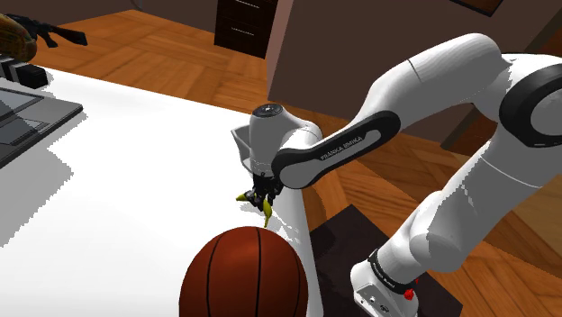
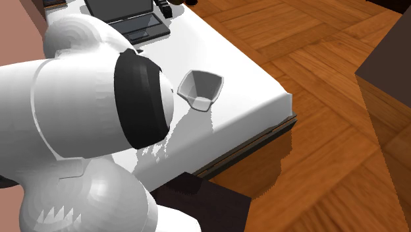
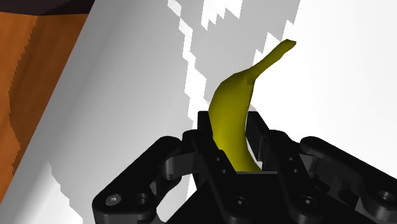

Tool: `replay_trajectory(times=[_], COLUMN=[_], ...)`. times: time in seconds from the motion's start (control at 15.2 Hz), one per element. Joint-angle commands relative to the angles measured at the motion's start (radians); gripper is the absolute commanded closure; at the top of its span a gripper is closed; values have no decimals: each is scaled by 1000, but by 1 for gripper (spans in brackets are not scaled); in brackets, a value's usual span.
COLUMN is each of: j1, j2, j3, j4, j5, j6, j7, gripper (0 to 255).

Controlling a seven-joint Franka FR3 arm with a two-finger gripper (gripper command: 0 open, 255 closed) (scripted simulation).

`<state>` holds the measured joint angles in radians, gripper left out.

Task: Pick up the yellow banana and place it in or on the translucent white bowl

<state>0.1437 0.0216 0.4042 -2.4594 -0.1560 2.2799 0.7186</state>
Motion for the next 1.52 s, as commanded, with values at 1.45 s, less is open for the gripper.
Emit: replay_trajectory(times=[1.45], j1=[9], j2=[-226], j3=[-15], j4=[128], j5=[116], j6=[-328], j7=[-117], gripper=[255])
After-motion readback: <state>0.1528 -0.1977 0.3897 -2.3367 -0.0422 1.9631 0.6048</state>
